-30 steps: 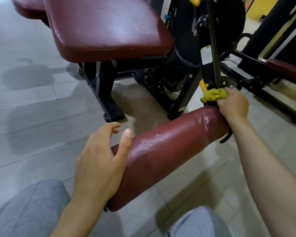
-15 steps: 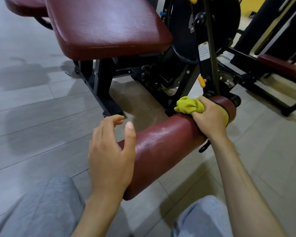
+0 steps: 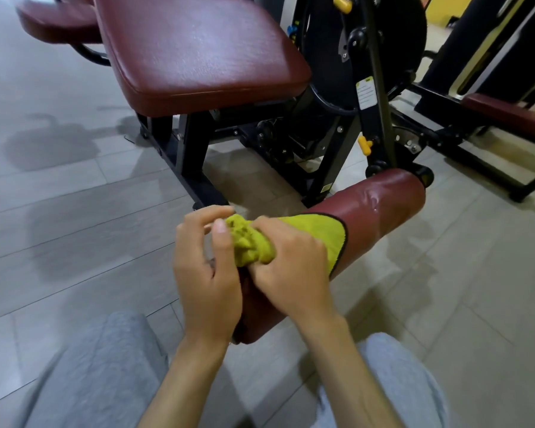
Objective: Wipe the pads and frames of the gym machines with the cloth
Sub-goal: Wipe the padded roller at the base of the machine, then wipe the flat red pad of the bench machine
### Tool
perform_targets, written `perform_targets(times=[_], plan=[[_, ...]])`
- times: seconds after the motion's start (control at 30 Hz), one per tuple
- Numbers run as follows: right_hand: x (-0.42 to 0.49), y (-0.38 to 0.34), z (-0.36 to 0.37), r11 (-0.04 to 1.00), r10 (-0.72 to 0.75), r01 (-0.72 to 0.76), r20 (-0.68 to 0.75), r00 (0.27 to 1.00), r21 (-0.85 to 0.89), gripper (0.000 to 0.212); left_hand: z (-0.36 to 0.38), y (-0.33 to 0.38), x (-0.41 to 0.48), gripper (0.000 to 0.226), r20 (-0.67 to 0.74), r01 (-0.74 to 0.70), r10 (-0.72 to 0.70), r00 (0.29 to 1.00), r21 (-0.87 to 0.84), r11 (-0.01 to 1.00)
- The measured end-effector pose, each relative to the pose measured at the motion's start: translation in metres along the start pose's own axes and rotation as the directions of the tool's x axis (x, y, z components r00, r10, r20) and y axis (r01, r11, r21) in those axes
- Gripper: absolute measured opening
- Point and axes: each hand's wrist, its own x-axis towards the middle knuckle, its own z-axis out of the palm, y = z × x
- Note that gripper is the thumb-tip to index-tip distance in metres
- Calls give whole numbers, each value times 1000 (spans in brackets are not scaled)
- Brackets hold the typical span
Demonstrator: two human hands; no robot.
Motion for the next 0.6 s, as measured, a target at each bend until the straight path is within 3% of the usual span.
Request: perform_targets(times=[0.1,0.17,0.27,0.4,0.5,0.6], plan=[[-25,-20,1,979,-34,38,-22,999,198,16,-21,3,7,22,15,-80,80,997,57,995],[-34,-25,-2,949,-50,62,-45,998,308,15,-36,14,23,24,121,-80,62,991,146,986],[-30,-24,-13,904,-19,-3,48,999,427,4,-55,48,46,27,269,-115,43,962,257,960],[-2,-44,-56,924,147,-184,134,980,336,33,-69,102,79,25,389,-160,-28,921,442,883],[16,-69,-112,886,311,-347,160,937,307,38,-76,153,104,24,511,-278,-58,858,556,783],[39,-106,-185,824,410,-439,158,898,357,29,-83,215,129,27,607,-320,-115,786,559,765]])
